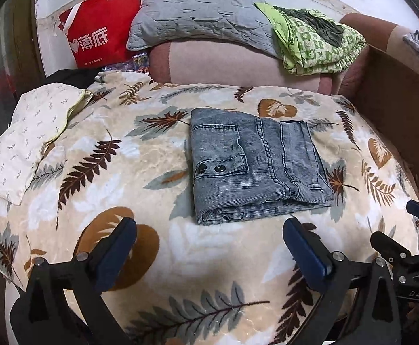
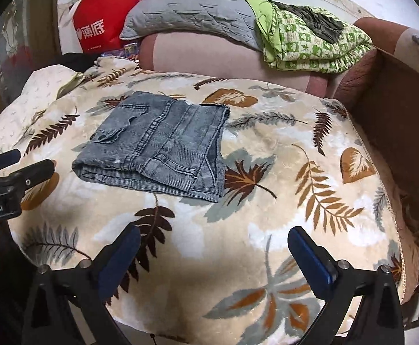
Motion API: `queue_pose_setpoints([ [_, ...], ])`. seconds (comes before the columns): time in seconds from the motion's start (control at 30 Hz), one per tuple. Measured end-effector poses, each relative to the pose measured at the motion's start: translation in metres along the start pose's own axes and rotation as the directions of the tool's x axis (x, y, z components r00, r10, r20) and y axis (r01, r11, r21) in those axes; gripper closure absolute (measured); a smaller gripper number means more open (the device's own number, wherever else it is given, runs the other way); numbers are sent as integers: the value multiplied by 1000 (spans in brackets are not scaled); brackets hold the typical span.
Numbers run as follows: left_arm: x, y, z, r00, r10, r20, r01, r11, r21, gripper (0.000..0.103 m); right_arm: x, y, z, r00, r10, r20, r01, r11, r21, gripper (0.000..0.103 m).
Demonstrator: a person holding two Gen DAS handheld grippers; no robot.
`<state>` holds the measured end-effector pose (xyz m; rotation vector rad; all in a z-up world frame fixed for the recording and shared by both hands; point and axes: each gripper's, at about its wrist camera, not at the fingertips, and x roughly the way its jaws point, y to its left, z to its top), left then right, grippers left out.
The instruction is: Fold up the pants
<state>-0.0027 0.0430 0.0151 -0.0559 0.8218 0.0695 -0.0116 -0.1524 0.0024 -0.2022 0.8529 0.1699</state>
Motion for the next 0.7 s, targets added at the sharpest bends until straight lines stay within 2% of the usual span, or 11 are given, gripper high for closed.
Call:
queue_pose_setpoints([
  [0.3,-5,0,6,1000,-3,5,3,1000,5,2,0,5,6,1000,-11,-2,11,1000,-2,0],
  [0.47,-1,-2,13,998,-52,-21,52,999,-11,2,1,4,13,1000,-12,-4,12,1000,-2,0],
  [0.57,4,0,21,987,-158,-34,157,987,-34,0,3,4,17,1000,-15,-1,15,1000,-1,0],
  [0.6,8,0,25,985,-169,-43,167,985,-47,0,4,3,19,1000,-15,-4,15,1000,2,0],
  [0.7,13,-5,34,990,-138,-40,137,990,-26,0,5,3,23,1000,-17,4,17,1000,5,0],
])
